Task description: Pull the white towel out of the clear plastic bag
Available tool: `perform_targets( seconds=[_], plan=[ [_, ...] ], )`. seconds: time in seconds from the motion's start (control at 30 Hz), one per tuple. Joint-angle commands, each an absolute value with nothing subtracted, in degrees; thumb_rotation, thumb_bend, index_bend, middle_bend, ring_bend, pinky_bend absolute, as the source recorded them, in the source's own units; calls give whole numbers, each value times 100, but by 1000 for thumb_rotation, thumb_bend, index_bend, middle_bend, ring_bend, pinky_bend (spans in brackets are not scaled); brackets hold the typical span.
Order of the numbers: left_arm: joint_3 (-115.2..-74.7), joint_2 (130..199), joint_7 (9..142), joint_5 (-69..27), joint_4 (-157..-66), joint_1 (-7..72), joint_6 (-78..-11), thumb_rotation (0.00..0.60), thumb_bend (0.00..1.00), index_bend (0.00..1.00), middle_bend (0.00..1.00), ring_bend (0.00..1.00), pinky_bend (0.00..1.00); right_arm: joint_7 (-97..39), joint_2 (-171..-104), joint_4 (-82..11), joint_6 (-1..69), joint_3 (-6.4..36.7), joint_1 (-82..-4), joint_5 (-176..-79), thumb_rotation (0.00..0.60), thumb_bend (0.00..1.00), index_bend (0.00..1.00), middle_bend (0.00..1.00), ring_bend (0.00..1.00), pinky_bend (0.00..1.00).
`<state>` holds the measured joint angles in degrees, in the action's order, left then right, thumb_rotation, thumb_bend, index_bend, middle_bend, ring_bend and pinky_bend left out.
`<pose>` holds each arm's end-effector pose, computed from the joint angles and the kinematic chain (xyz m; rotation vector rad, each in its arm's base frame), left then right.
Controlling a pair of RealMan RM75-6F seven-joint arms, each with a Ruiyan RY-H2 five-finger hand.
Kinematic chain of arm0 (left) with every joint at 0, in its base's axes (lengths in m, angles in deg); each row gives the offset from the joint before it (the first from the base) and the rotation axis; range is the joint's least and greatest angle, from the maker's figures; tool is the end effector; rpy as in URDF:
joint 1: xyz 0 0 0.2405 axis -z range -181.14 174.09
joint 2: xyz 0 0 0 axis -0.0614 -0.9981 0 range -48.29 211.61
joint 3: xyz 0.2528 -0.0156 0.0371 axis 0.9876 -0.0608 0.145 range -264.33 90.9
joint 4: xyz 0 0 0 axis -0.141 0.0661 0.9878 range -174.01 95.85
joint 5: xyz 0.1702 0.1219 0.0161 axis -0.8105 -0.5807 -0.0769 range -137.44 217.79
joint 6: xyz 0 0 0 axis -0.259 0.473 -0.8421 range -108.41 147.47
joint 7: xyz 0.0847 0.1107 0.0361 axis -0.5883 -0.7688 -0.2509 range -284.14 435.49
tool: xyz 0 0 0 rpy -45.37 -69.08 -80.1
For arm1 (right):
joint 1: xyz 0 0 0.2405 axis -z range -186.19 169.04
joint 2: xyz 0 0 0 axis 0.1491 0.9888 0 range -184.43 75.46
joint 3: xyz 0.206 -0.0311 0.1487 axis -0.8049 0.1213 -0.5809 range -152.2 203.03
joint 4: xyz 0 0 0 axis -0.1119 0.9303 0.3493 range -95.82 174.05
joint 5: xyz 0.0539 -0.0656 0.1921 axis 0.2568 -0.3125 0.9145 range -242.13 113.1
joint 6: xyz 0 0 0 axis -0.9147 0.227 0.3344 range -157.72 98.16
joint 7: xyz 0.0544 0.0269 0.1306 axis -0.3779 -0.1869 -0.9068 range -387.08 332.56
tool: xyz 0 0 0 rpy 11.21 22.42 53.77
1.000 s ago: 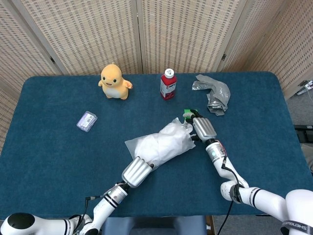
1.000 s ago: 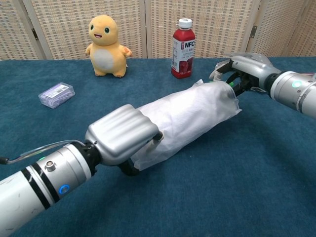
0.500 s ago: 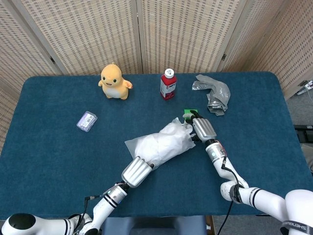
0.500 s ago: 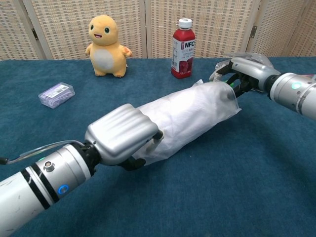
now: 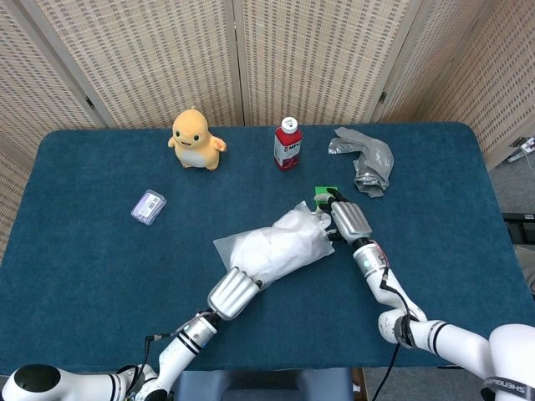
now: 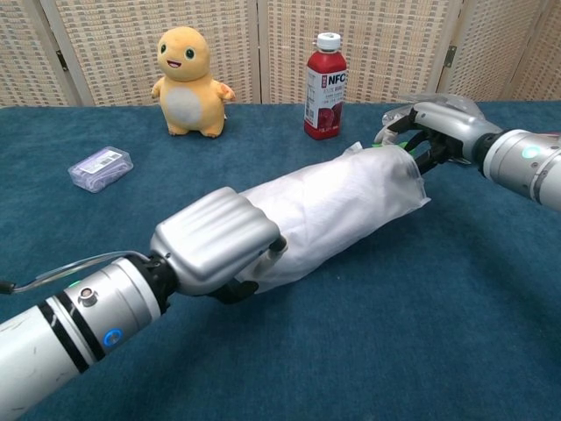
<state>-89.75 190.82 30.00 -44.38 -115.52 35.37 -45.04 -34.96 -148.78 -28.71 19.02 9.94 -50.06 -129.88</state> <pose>-0.0892 0.2557 -0.1084 -2.0858 -0.2838 -0.9499 -0.1858 -0.3855 -0.0192 1.5938 -1.3336 1.0999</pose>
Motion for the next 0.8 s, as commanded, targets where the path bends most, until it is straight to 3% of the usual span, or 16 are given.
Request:
perform_targets(
  seconds=[0.03, 0.8],
  plan=[
    [-8978, 19094, 3148, -4542, -11488, 3523, -4598, 600, 351, 672, 939, 814, 839, -3503, -14874, -2872, 1905, 992, -5003, -12991, 600, 660, 778, 222, 43, 214],
    [-9120, 19025, 3340, -4623, -11571, 3382, -4874, 600, 372, 734, 999, 874, 926, -3403, -14717, -2985, 1985, 931, -4945, -12894, 600, 660, 778, 228, 43, 214]
  ],
)
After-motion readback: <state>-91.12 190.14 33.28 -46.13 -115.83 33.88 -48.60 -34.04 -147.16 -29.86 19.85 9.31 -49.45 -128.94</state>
